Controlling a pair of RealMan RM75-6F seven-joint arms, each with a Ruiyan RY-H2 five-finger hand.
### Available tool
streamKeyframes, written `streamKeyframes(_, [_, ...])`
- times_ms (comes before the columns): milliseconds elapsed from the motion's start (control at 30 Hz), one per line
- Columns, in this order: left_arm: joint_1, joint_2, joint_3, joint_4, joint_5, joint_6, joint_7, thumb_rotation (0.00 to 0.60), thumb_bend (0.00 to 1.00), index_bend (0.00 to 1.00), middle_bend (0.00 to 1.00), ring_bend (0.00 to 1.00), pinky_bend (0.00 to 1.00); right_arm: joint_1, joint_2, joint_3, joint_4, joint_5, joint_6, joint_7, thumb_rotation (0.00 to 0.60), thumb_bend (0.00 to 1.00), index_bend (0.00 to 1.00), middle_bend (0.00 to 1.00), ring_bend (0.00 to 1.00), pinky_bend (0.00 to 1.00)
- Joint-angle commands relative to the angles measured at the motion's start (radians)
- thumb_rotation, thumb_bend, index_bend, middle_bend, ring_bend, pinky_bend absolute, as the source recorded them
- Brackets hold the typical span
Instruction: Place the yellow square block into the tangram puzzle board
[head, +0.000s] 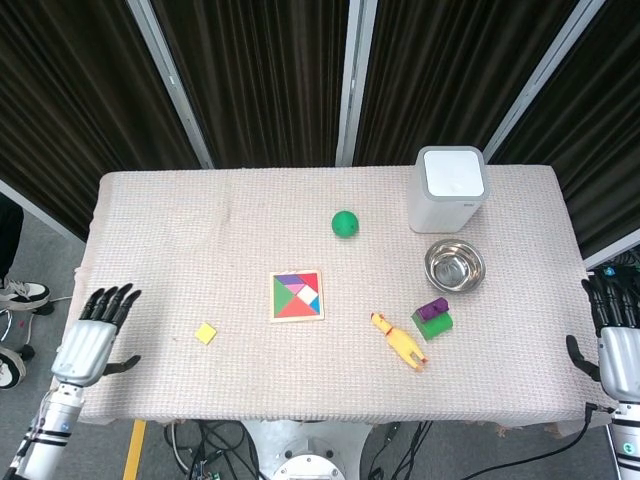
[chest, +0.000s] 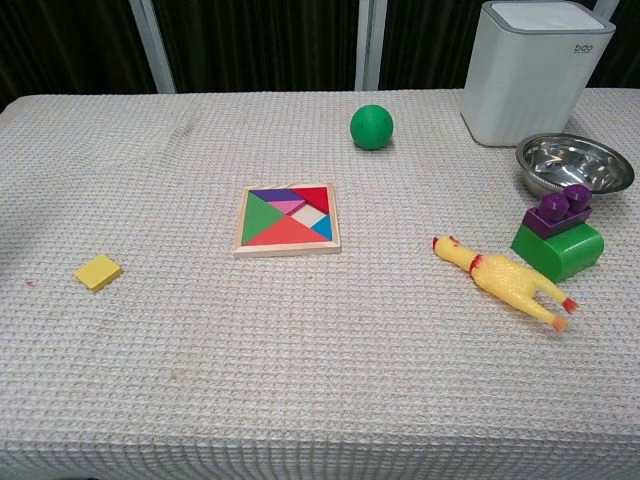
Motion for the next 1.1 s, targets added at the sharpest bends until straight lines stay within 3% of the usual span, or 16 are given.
streamKeyframes(33, [-0.027, -0.025, 0.003, 0.019, 0.015, -0.029, 0.018, 0.600, 0.12, 0.06, 0.04, 0.00, 0.04, 0.000, 0.003, -0.001, 0.004, 0.000, -0.001, 0.002, 0.600, 0.27, 0.00, 0.00, 0.00, 0.00])
streamKeyframes(300, [-0.097, -0.058, 0.010, 0.057, 0.027, -0.127, 0.080, 0.600, 0.13, 0.10, 0.05, 0.00, 0.05, -0.006, 0.002, -0.005, 0.013, 0.006, -0.004, 0.014, 0.600, 0.27, 0.00, 0.00, 0.00, 0.00])
streamKeyframes(733, [-0.162, -0.110, 0.008, 0.089, 0.038, -0.178, 0.085, 0.600, 0.21, 0.20, 0.09, 0.00, 0.08, -0.003, -0.002, -0.007, 0.012, 0.011, -0.013, 0.000, 0.600, 0.27, 0.00, 0.00, 0.00, 0.00])
streamKeyframes(1100, [-0.214, -0.146, 0.013, 0.138, 0.025, -0.238, 0.081, 0.600, 0.22, 0.25, 0.09, 0.00, 0.08, -0.002, 0.000, -0.008, 0.020, 0.029, -0.032, -0.003, 0.600, 0.27, 0.00, 0.00, 0.00, 0.00])
